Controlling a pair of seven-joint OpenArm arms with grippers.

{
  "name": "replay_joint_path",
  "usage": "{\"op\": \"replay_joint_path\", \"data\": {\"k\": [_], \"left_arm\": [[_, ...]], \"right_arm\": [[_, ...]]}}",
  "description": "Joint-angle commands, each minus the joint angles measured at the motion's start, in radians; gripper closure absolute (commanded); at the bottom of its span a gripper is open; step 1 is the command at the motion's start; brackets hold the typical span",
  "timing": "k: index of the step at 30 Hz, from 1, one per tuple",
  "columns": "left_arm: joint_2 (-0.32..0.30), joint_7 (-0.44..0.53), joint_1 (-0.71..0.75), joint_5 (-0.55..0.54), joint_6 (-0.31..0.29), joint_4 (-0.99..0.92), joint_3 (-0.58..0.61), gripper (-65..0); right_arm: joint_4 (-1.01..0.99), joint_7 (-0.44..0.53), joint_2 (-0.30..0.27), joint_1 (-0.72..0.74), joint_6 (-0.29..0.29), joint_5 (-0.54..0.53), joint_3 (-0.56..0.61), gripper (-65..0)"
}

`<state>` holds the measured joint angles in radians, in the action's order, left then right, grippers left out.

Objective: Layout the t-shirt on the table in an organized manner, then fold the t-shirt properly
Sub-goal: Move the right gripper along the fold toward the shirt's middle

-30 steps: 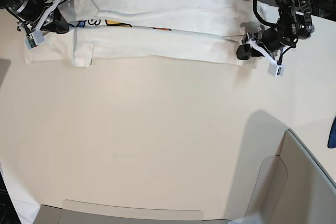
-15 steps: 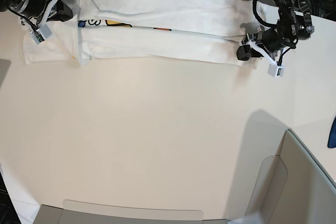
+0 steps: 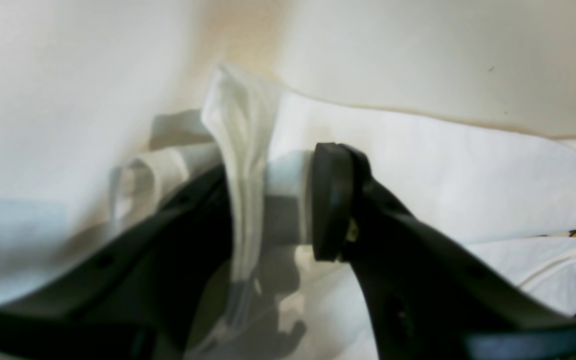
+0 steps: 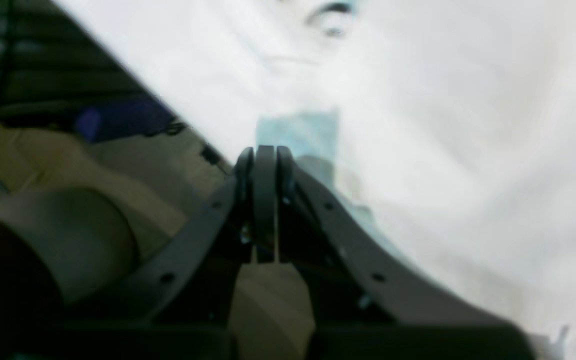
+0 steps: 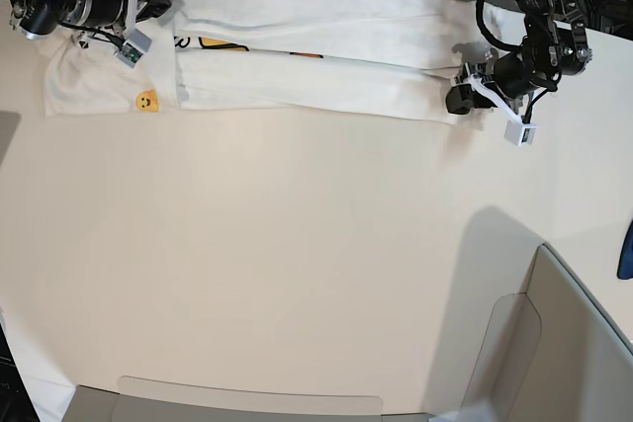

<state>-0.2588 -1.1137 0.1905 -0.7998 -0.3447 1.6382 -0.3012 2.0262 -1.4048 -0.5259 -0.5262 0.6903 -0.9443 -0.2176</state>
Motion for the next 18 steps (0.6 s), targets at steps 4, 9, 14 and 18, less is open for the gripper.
{"op": "replay_joint_path", "data": {"k": [4, 9, 14, 18], "left_arm": [[-0.004, 0.008, -0.007, -0.003, -0.001, 0.01, -0.005, -19.9], [0.002, 0.008, -0.007, -0.003, -0.001, 0.01, -0.005, -19.9], [0.002, 0.005, -0.007, -0.003, -0.001, 0.01, -0.005, -19.9], [0.002, -0.001, -0.015, -0.003, -0.001, 0.01, -0.005, -20.0]], "right_arm": [[0.014, 0.009, -0.015, 0.011, 0.004, -0.005, -0.013, 0.0], [0.014, 0.009, -0.015, 0.025, 0.002, -0.005, -0.013, -6.9], [0.015, 0.009, -0.009, 0.048, 0.004, -0.009, -0.015, -28.9], [0.015, 0.009, 0.01, 0.088, 0.004, -0.009, -0.015, -40.6]]}}
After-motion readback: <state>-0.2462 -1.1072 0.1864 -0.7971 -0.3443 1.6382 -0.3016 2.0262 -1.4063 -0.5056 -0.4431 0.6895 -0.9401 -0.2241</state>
